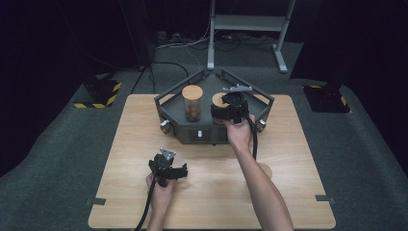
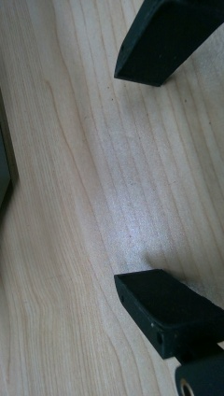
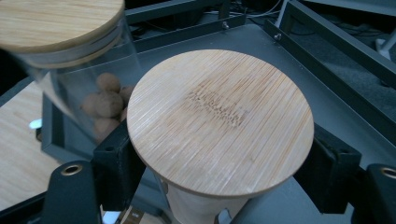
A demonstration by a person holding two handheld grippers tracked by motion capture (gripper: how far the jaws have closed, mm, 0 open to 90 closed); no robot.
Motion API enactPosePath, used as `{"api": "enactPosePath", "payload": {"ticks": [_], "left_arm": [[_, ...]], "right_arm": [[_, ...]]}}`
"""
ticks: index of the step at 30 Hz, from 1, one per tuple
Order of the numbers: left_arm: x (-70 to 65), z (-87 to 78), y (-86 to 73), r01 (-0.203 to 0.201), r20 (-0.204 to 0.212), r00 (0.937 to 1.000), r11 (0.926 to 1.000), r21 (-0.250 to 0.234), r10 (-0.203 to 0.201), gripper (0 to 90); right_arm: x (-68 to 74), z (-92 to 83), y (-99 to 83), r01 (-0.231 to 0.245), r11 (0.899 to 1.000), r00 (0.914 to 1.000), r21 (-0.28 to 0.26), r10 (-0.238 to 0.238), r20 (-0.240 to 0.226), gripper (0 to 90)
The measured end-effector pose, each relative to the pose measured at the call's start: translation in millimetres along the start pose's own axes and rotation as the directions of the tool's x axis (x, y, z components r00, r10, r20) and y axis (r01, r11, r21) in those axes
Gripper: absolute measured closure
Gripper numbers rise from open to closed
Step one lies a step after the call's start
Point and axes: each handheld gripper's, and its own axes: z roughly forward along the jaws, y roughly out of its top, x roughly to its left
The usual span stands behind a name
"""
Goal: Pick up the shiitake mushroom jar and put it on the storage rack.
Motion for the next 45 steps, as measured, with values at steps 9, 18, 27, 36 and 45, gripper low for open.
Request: {"api": "enactPosePath", "payload": {"ticks": [9,18,27,36,45], "left_arm": [[-0.8,-1.4,-1.3,-0.004,0.004,1.0000,1.0000,0.001,0.004,3.9],[-1.1,-1.6,-1.5,-0.002,0.002,1.0000,1.0000,0.001,0.002,3.9],[-1.0,-1.5,-1.4,-0.002,0.002,1.0000,1.0000,0.001,0.002,3.9],[-1.0,-1.5,-1.5,-0.002,0.002,1.0000,1.0000,0.001,0.002,3.9],[-1.0,-1.6,-1.4,-0.002,0.002,1.0000,1.0000,0.002,0.002,3.9]], "right_arm": [[4.9,22.3,2.6,-0.016,1.000,0.9993,0.001,0.016,0.034,25.6],[5.9,31.5,-0.8,-0.021,1.000,0.9988,0.003,0.021,0.045,25.6],[2.2,35.4,-6.5,-0.046,0.999,0.9984,0.018,0.046,0.033,25.5],[6.8,35.7,-10.4,-0.002,0.999,0.9990,0.034,0.001,0.045,25.5],[3.4,35.5,-11.0,-0.033,0.999,0.9995,0.041,0.032,0.007,19.9]]}}
